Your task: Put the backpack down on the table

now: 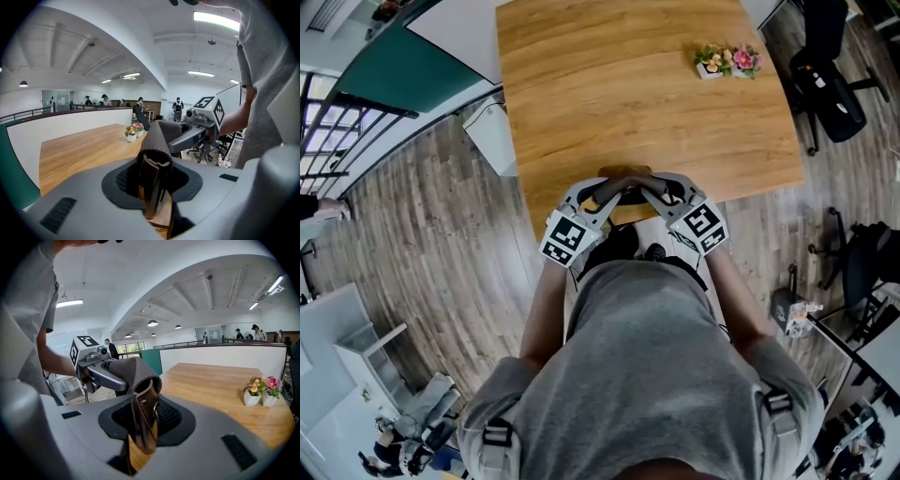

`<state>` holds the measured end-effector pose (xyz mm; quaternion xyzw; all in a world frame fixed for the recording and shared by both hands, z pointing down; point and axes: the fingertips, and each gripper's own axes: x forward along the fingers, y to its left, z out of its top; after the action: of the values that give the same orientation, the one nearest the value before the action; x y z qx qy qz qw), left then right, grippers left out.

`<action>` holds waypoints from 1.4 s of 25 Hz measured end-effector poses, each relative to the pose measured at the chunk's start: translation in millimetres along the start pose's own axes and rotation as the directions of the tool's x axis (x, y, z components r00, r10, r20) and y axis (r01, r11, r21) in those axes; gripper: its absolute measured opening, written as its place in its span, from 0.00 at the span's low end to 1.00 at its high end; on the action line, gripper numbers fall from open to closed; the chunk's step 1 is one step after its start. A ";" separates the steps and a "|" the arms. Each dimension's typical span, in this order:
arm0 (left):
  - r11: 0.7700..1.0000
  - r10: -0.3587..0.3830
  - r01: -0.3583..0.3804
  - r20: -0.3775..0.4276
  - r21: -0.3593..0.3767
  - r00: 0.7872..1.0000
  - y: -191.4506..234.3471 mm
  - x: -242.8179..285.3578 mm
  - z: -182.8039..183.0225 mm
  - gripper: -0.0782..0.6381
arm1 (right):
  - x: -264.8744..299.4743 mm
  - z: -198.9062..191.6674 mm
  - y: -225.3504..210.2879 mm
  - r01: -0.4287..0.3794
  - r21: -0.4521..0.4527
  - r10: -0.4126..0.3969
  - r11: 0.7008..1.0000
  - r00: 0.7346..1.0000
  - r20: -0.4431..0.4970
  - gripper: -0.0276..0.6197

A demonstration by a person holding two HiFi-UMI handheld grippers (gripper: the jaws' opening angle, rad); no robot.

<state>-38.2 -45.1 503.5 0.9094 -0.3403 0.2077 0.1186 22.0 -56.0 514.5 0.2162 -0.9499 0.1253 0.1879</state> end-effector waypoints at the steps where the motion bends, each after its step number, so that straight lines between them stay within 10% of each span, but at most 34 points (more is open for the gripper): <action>1: 1.000 -0.007 0.007 -0.002 0.002 1.000 4.4 2.1 -0.5 0.27 | 3.5 0.3 -2.9 0.005 0.003 -0.005 1.000 1.000 -0.001 0.19; 21: 0.987 -0.136 0.136 -0.011 0.087 0.991 66.0 25.6 3.2 0.27 | 47.6 18.8 -35.7 0.147 0.010 -0.147 0.989 0.989 -0.013 0.19; 35: 0.993 -0.099 0.101 -0.030 0.056 0.995 78.1 54.2 -8.4 0.27 | 58.1 5.2 -63.3 0.140 -0.029 -0.142 0.990 0.988 -0.062 0.19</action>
<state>-55.9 -130.9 541.6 0.9254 -0.2866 0.2235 0.1070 0.8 -134.2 543.6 0.2764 -0.9272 0.1068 0.2293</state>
